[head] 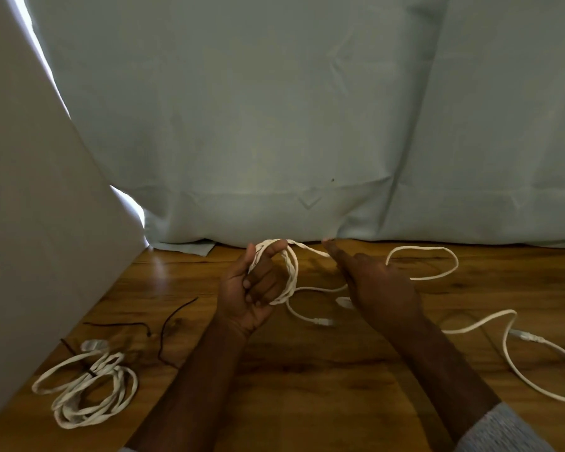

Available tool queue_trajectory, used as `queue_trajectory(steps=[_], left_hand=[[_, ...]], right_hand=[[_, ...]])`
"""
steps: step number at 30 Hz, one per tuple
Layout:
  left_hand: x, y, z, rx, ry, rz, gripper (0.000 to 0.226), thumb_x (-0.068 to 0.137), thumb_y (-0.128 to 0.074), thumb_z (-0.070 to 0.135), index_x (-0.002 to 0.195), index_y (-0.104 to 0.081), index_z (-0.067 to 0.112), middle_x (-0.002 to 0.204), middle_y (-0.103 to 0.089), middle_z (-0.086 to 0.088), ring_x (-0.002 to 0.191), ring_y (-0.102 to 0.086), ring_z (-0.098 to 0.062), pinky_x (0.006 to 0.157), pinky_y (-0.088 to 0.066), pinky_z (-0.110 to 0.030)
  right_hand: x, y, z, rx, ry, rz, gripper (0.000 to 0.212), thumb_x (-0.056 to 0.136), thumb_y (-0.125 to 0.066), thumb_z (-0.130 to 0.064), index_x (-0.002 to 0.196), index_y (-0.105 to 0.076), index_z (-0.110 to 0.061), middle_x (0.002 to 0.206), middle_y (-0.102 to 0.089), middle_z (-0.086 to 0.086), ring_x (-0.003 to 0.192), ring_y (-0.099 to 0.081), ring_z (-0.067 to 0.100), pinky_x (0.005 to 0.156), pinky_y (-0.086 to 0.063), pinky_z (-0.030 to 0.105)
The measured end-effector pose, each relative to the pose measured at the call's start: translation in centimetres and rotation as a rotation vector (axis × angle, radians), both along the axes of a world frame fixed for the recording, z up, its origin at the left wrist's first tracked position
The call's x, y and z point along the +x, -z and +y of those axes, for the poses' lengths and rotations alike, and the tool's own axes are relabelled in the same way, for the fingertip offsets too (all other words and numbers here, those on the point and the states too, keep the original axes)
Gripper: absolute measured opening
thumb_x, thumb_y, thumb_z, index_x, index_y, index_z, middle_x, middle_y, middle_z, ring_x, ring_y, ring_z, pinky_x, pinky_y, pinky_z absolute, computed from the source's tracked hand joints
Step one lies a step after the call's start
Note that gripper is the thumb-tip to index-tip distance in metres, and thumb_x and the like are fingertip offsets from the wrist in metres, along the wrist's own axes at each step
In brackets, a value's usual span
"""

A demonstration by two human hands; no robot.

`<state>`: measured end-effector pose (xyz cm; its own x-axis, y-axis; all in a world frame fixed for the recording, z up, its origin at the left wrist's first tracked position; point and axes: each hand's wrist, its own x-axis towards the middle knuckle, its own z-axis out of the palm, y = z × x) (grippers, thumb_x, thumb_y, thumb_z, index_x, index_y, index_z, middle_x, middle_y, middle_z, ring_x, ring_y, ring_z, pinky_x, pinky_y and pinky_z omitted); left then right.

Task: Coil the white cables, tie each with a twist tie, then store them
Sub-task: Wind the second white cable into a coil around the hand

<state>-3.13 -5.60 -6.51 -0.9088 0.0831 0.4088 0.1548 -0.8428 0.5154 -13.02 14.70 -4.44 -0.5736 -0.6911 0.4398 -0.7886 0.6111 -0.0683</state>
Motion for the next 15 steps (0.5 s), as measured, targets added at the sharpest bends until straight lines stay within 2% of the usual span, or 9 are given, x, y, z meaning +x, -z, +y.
queue_trajectory(steps=[1, 4, 8, 11, 15], left_hand=[[0.0, 0.1, -0.1, 0.023, -0.009, -0.001, 0.052, 0.107, -0.033, 0.027, 0.135, -0.044, -0.015, 0.056, -0.036, -0.001, 0.043, -0.035, -0.012, 0.045, -0.029, -0.027], [0.0, 0.1, -0.5, 0.068, -0.057, -0.007, 0.052, 0.107, -0.036, 0.026, 0.135, -0.043, -0.016, 0.056, -0.035, -0.001, 0.044, -0.035, -0.011, 0.045, -0.029, -0.026], [0.0, 0.1, -1.1, 0.11, -0.154, -0.031, 0.05, 0.104, -0.045, 0.025, 0.134, -0.046, -0.015, 0.051, -0.042, -0.001, 0.041, -0.031, -0.007, 0.04, -0.033, -0.023], [-0.1, -0.1, -1.0, 0.133, -0.26, -0.087, 0.051, 0.099, -0.052, 0.026, 0.132, -0.05, -0.014, 0.048, -0.047, 0.003, 0.038, -0.025, -0.005, 0.037, -0.03, -0.018], [-0.2, -0.4, -0.8, 0.18, -0.414, -0.19, 0.054, 0.1, -0.04, 0.03, 0.131, -0.051, -0.012, 0.045, -0.041, 0.008, 0.032, -0.031, -0.006, 0.035, -0.029, -0.014]], right_hand=[[0.3, 0.1, -0.2, 0.024, -0.012, -0.002, 0.088, 0.094, -0.063, -0.036, 0.154, -0.001, -0.051, 0.11, -0.063, -0.001, 0.091, -0.065, 0.024, 0.068, -0.053, 0.034], [0.9, 0.4, -1.0, 0.09, -0.031, 0.047, 0.069, 0.101, -0.046, -0.033, 0.155, -0.006, -0.048, 0.112, -0.068, 0.0, 0.095, -0.067, 0.025, 0.071, -0.055, 0.036], [1.9, 0.4, -1.6, 0.129, -0.058, 0.014, 0.058, 0.104, -0.039, -0.036, 0.154, -0.013, -0.048, 0.118, -0.068, 0.0, 0.102, -0.067, 0.025, 0.077, -0.055, 0.039], [2.7, 0.2, -1.7, 0.136, -0.094, 0.032, 0.049, 0.106, -0.032, -0.04, 0.154, -0.021, -0.046, 0.119, -0.068, 0.001, 0.104, -0.067, 0.024, 0.078, -0.052, 0.037], [3.5, -0.3, -1.8, 0.158, -0.137, 0.058, 0.042, 0.106, -0.034, -0.041, 0.147, -0.041, -0.036, 0.121, -0.067, 0.001, 0.106, -0.065, 0.023, 0.082, -0.052, 0.036]])
